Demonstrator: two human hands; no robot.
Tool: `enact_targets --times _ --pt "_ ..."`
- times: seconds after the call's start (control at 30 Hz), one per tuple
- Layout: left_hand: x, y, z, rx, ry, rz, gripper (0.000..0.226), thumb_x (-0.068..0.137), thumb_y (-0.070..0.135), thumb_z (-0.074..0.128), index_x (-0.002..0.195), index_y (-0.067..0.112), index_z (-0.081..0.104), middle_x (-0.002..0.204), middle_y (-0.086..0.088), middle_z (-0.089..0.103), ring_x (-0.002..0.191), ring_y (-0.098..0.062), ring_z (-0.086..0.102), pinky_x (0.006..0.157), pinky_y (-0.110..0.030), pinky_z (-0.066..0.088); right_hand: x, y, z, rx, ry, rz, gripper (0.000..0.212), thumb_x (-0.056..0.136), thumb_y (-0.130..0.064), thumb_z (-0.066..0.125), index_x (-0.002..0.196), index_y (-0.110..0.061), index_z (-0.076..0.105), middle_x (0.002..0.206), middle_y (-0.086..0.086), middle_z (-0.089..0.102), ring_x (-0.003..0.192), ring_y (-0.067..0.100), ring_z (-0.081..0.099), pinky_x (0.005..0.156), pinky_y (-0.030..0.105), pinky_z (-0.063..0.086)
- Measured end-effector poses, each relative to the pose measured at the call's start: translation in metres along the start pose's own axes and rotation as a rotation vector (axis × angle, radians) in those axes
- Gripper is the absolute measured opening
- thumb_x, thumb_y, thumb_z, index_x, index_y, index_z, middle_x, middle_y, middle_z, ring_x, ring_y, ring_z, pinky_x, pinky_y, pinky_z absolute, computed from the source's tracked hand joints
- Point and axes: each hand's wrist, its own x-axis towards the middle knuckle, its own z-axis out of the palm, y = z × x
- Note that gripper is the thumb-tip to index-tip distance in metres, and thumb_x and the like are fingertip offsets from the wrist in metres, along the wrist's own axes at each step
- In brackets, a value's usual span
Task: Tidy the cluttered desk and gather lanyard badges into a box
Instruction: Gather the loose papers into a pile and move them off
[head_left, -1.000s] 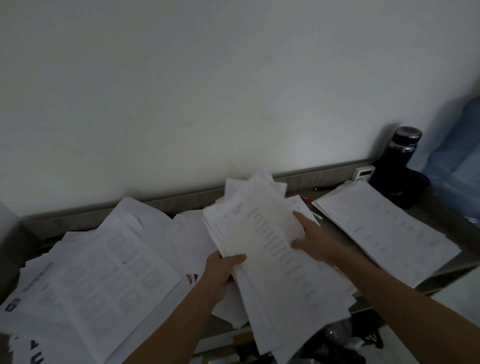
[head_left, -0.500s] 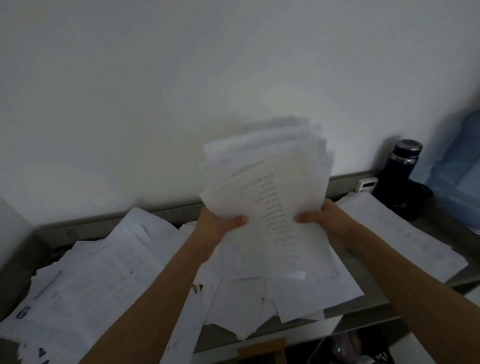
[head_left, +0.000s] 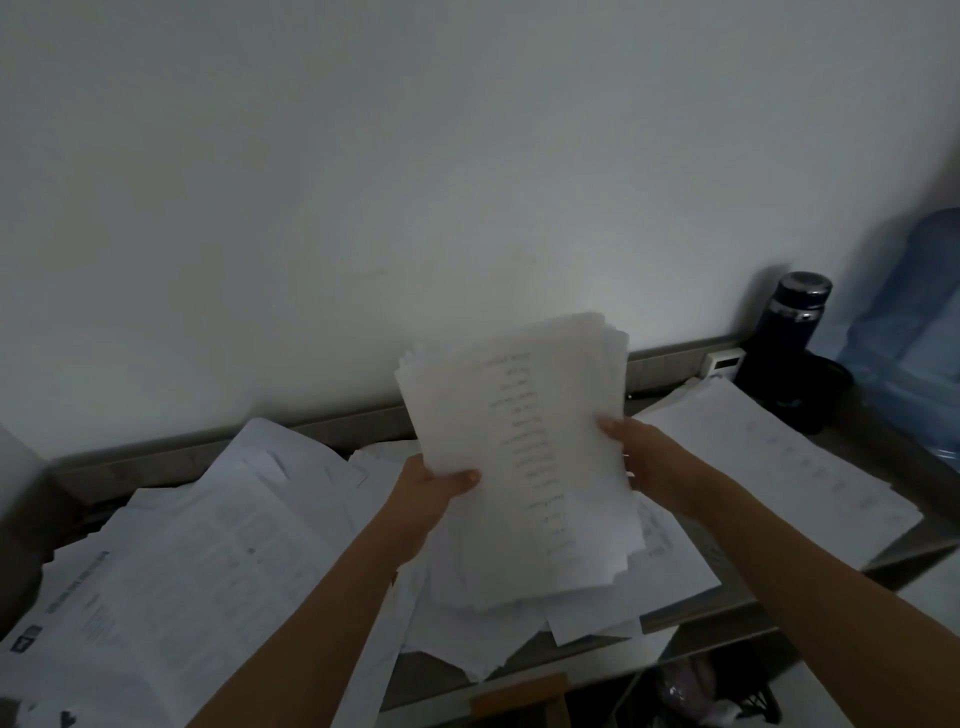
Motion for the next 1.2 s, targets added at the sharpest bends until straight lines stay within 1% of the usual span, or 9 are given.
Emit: enact_targets --times 0.17,0.33,0.47,0.53,0.7,0.8,0.93,1.07,1.2 --pt "-0.009 -0.020 -0.046 -0.135 0.161 -0.204 0.041 0.086 -0.005 0.061 0.127 -0.002 0.057 0.124 -0.021 0.062 0.114 -0.040 0.057 0.102 -0.055 0.043 0.009 0.014 -0.002 -0.058 0.001 0.097 0.068 0.073 -0.076 0.053 0.128 -0.037 0.055 0.126 -0.007 0.065 0.115 0.017 0.062 0.095 0.044 0.047" --pt "-0.039 -0.065 -0.085 -0.303 0.326 -0.427 0.027 0.087 -0.002 0.056 0.114 -0.003 0.061 0.103 -0.020 0.067 0.092 -0.039 0.062 0.079 -0.047 0.051 0.028 0.039 0.033 -0.599 0.080 0.083 0.060 0.083 -0.056 0.065 0.135 -0.030 0.050 0.141 -0.002 0.049 0.117 0.012 0.048 0.096 0.035 0.040" --pt "-0.060 -0.087 -0.107 -0.387 0.416 -0.496 0.027 0.085 0.000 0.058 0.111 -0.001 0.063 0.105 -0.023 0.067 0.095 -0.042 0.061 0.081 -0.049 0.050 0.051 0.052 0.035 -0.908 0.398 0.022 0.060 0.084 -0.045 0.070 0.136 -0.026 0.049 0.143 0.004 0.048 0.125 0.023 0.048 0.105 0.043 0.041" --pt "-0.067 -0.091 -0.110 -0.424 0.422 -0.518 0.031 0.082 0.001 0.059 0.112 -0.001 0.063 0.110 -0.026 0.066 0.099 -0.043 0.061 0.085 -0.052 0.050 0.065 0.050 0.030 -0.976 0.434 0.029 0.066 0.082 -0.044 0.071 0.139 -0.024 0.046 0.145 0.006 0.045 0.131 0.026 0.044 0.108 0.046 0.038" --pt "-0.072 -0.087 -0.099 -0.509 0.374 -0.557 0.042 0.069 0.007 0.065 0.111 0.000 0.065 0.104 -0.025 0.070 0.088 -0.041 0.067 0.072 -0.046 0.054 0.099 0.040 0.012 -0.932 0.361 0.211 0.094 0.075 -0.050 0.077 0.149 -0.016 0.029 0.150 0.016 0.036 0.135 0.035 0.037 0.108 0.050 0.037" --pt "-0.070 -0.088 -0.091 -0.502 0.387 -0.587 0.047 0.071 0.006 0.064 0.117 -0.001 0.062 0.109 -0.026 0.068 0.098 -0.044 0.064 0.077 -0.050 0.053 0.106 0.044 0.007 -1.076 0.334 0.267 0.105 0.070 -0.059 0.077 0.151 -0.017 0.026 0.155 0.014 0.030 0.140 0.035 0.031 0.111 0.048 0.034" --pt "-0.063 -0.093 -0.092 -0.481 0.387 -0.615 0.039 0.084 0.003 0.060 0.123 0.001 0.059 0.114 -0.026 0.066 0.105 -0.046 0.061 0.087 -0.058 0.050 0.103 0.043 0.011 -0.988 0.182 0.221 0.084 0.067 -0.050 0.083 0.134 -0.011 0.053 0.121 0.006 0.062 0.105 0.022 0.061 0.089 0.034 0.051" --pt "-0.058 -0.097 -0.088 -0.541 0.333 -0.606 0.032 0.087 0.006 0.055 0.117 -0.001 0.062 0.112 -0.026 0.067 0.093 -0.042 0.067 0.081 -0.051 0.052 0.098 0.042 0.025 -1.045 0.179 0.159 0.071 0.068 -0.042 0.084 0.128 -0.014 0.059 0.123 0.005 0.063 0.102 0.021 0.062 0.088 0.032 0.052" --pt "-0.054 -0.101 -0.088 -0.566 0.330 -0.569 0.031 0.088 0.004 0.053 0.117 -0.001 0.062 0.113 -0.026 0.067 0.099 -0.042 0.063 0.082 -0.052 0.051 0.098 0.033 0.038 -1.050 0.254 0.043 0.037 0.084 -0.033 0.072 0.115 -0.013 0.066 0.109 0.007 0.068 0.087 0.018 0.062 0.079 0.032 0.053"
